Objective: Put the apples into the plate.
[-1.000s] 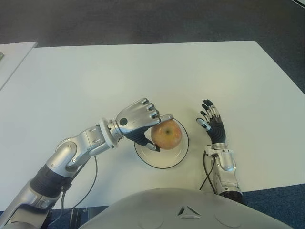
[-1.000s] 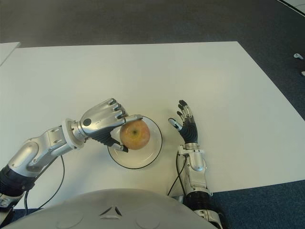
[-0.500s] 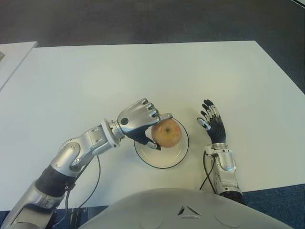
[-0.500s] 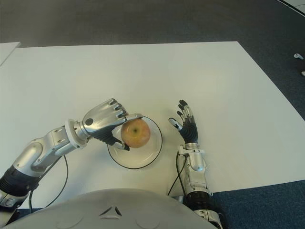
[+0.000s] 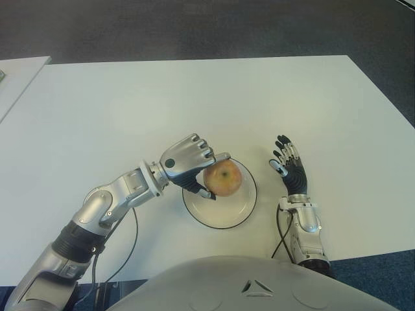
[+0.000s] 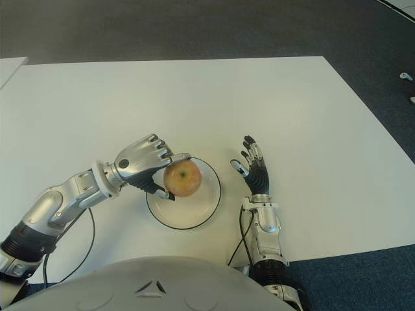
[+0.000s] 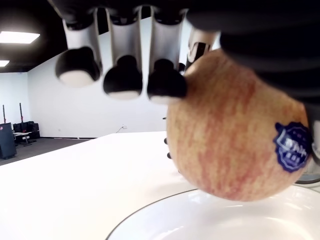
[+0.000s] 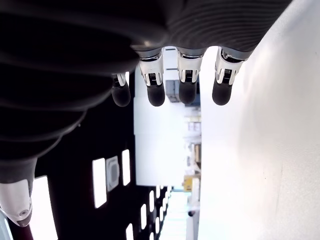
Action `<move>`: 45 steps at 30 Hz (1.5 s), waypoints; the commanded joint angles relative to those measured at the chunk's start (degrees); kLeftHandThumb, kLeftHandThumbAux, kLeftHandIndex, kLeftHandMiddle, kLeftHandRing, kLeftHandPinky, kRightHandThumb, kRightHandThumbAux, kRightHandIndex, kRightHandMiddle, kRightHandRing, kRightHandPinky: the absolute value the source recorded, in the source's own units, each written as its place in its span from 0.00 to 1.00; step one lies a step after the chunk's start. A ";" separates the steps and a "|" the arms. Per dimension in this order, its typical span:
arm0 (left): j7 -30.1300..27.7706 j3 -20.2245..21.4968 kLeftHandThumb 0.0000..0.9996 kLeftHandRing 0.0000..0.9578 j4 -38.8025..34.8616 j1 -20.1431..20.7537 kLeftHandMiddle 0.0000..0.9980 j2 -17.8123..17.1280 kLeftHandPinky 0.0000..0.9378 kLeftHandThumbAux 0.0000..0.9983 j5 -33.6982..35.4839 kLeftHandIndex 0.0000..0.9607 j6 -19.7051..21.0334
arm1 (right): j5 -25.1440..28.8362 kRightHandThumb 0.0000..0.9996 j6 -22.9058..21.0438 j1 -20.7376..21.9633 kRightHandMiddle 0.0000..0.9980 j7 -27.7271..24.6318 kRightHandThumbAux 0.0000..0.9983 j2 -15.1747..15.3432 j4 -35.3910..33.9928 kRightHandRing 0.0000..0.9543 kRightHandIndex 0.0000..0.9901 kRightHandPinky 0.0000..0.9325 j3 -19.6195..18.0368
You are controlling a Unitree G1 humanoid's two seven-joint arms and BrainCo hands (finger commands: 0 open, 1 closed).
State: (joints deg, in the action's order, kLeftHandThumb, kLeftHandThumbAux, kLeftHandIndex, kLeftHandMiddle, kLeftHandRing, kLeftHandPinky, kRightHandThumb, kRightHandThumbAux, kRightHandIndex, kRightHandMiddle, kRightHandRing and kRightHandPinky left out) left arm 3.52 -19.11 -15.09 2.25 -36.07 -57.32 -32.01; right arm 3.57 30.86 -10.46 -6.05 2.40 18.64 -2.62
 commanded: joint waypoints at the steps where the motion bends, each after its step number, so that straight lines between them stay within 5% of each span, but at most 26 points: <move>1: 2.42 0.15 0.73 0.88 1.68 1.52 0.85 0.85 0.88 0.70 -1.68 0.46 -0.17 | -0.66 0.10 -6.04 -6.13 0.00 0.14 0.54 -1.67 9.59 0.00 0.00 0.00 1.02; 5: 0.29 0.14 0.70 0.73 1.60 2.02 0.73 0.42 0.65 0.70 -1.20 0.45 0.22 | -0.76 0.10 -6.34 -6.03 0.00 0.20 0.54 -1.65 9.42 0.00 0.00 0.00 1.10; 6: -0.69 0.10 0.54 0.55 1.40 2.02 0.57 0.25 0.50 0.60 -0.97 0.40 0.40 | -0.76 0.10 -6.37 -6.03 0.00 0.18 0.54 -1.65 9.40 0.00 0.00 0.00 1.10; 7: -2.46 -0.03 0.48 0.49 1.04 2.09 0.51 -0.17 0.45 0.56 -0.42 0.38 0.54 | -0.70 0.10 -6.45 -6.06 0.00 0.13 0.54 -1.65 9.35 0.00 0.00 0.00 1.10; 9: -6.23 -0.02 0.30 0.21 -0.58 2.11 0.23 -1.12 0.19 0.42 1.13 0.16 0.80 | -0.51 0.09 -6.55 -6.12 0.00 0.04 0.54 -1.71 9.22 0.00 0.00 0.00 1.08; 13: -8.65 0.22 0.20 0.04 -1.35 2.12 0.05 -1.33 0.04 0.31 1.70 0.03 0.87 | -0.25 0.09 -6.43 -6.10 0.00 -0.07 0.55 -1.82 9.31 0.00 0.00 0.00 0.99; 25: -7.46 1.27 0.14 0.00 -2.00 1.81 0.00 -1.60 0.00 0.19 -0.04 0.00 -0.09 | -0.46 0.08 -6.16 -5.99 0.00 0.19 0.57 -1.82 9.69 0.00 0.00 0.00 0.93; 45: -6.72 1.50 0.15 0.00 -2.44 2.45 0.00 -2.22 0.00 0.19 -2.28 0.00 -0.78 | -0.69 0.09 -5.70 -5.39 0.00 0.76 0.58 -2.04 10.81 0.00 0.00 0.00 0.99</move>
State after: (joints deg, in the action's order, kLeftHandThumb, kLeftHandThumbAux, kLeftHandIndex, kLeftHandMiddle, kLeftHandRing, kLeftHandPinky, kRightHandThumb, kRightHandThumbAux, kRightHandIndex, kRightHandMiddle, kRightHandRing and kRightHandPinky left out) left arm -3.73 -18.08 -17.71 3.87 -37.46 -58.50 -32.22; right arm 3.51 31.17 -10.30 -5.52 2.32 18.89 -2.62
